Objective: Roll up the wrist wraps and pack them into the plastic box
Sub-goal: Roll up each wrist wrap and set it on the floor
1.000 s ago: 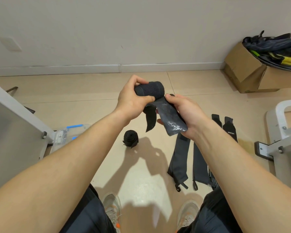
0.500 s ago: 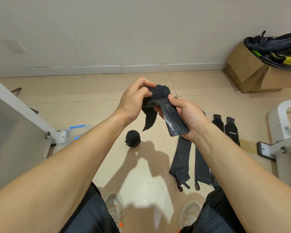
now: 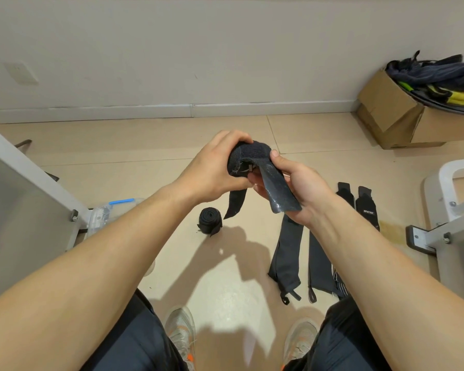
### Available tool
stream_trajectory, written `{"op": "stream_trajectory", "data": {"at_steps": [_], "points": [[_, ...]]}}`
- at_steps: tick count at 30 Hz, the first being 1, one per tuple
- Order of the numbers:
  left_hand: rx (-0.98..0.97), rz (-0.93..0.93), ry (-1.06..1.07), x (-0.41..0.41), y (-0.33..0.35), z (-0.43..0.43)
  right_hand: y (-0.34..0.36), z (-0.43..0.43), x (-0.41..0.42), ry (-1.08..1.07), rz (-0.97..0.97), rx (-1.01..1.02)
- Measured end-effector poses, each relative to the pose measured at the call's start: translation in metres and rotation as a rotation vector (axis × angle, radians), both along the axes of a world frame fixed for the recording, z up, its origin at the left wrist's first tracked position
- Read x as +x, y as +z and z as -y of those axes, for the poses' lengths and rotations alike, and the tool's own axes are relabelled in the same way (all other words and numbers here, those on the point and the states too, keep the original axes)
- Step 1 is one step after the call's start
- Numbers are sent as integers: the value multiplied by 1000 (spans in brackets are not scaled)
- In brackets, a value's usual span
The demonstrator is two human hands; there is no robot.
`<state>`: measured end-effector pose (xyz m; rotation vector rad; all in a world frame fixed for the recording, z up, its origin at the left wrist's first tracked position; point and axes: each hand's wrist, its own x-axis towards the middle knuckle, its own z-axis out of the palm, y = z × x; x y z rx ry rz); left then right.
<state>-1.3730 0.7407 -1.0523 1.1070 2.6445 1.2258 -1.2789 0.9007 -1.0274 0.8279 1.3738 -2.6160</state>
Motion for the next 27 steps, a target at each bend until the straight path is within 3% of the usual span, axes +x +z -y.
{"op": "stream_trajectory", "data": {"at_steps": [7,10,13,15,21,27], "points": [[72,50,121,-3,-4,0,0,-5,-4,-14,-20,-74],[120,97,163,-4,-3,1,5,-8,-4,76,-39,167],[90,112,166,-3,-3,0,4,-10,-7,41,-77,641],[76,111,143,-2,-3,-1,-1,-13,-12,19,-76,798],[37,104,51,8,0,-6,-1,-26,-14,141,-260,844],[33,280,41,14,9,-5,-4,-30,-13,78,-397,860]]}}
